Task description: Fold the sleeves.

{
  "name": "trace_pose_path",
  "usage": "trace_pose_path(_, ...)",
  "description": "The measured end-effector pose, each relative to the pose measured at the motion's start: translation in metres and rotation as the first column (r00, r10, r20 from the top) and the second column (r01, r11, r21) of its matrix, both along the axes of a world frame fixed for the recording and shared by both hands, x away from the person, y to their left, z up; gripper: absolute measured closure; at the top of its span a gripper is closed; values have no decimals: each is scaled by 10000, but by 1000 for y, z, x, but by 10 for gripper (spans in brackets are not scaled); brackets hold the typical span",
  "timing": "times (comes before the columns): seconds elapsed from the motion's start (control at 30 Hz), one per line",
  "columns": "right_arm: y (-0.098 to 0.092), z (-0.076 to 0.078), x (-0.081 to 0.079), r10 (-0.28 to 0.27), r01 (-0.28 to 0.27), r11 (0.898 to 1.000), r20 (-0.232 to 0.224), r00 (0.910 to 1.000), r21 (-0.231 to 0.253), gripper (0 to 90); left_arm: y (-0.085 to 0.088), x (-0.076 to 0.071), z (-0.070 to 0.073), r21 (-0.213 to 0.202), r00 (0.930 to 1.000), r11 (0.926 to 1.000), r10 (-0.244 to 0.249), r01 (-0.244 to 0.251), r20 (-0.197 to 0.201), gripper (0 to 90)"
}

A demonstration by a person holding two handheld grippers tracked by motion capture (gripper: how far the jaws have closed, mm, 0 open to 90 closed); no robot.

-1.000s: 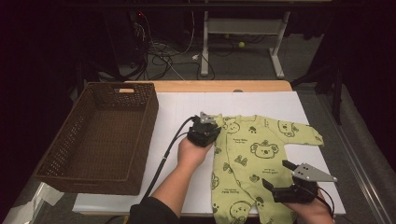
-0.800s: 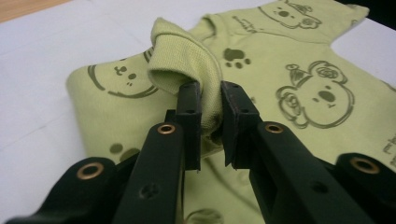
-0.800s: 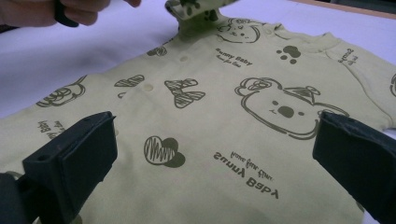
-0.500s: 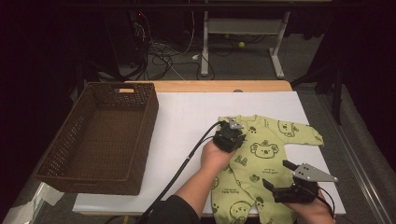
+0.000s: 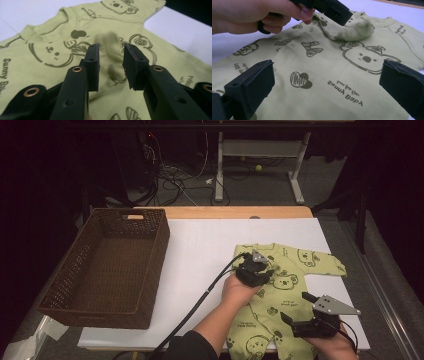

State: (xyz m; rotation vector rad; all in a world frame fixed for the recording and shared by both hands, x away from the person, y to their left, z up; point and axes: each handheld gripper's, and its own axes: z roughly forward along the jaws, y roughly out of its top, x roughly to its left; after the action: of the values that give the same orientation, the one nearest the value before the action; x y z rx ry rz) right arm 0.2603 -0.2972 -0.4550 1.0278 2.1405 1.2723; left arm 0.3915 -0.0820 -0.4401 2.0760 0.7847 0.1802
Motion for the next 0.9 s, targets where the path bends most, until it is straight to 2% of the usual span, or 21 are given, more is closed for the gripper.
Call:
trace_pose_path(0.07, 0, 0, 0, -55, 55, 10000, -42, 10000, -50, 4, 0, -2, 1, -69, 10000, 10000, -6, 6, -32, 615)
trace_pose_path(0.23, -1, 0, 0, -54, 54, 10000, -14, 10000, -6, 4, 7, 0, 3, 64, 9999, 9999, 113, -112, -24, 591)
trace_pose_path(0.57, -1, 0, 0, -43, 43, 10000, 16, 10000, -23, 4, 43, 10, 4, 290, 9953, 9949, 962, -965, 118, 556)
trace_pose_path(0.63, -1, 0, -1, -93, 93, 9999, 9, 10000, -84, 5, 53, 13, 2, 396, 9912, 9905, 1307, -1314, 215, 548)
trace_pose_path(0.67, -1, 0, 0, -87, 87, 9999, 7, 10000, -82, 5, 60, 16, 0, 442, 9865, 9857, 1618, -1627, 246, 524)
trace_pose_path(0.73, -1, 0, 0, -93, 93, 9999, 3, 10000, -80, 5, 74, 22, -5, 183, 9785, 9785, 2056, -2053, -157, 519)
trace_pose_path(0.77, -1, 0, 0, -97, 97, 9999, 0, 10000, -82, 5, 80, 24, -8, 209, 9755, 9759, 2180, -2174, -314, 519)
trace_pose_path(0.9, 0, -1, 0, -52, 52, 10000, -32, 10000, -16, 5, 90, 27, -18, 687, 9698, 9698, 2378, -2339, -547, 502)
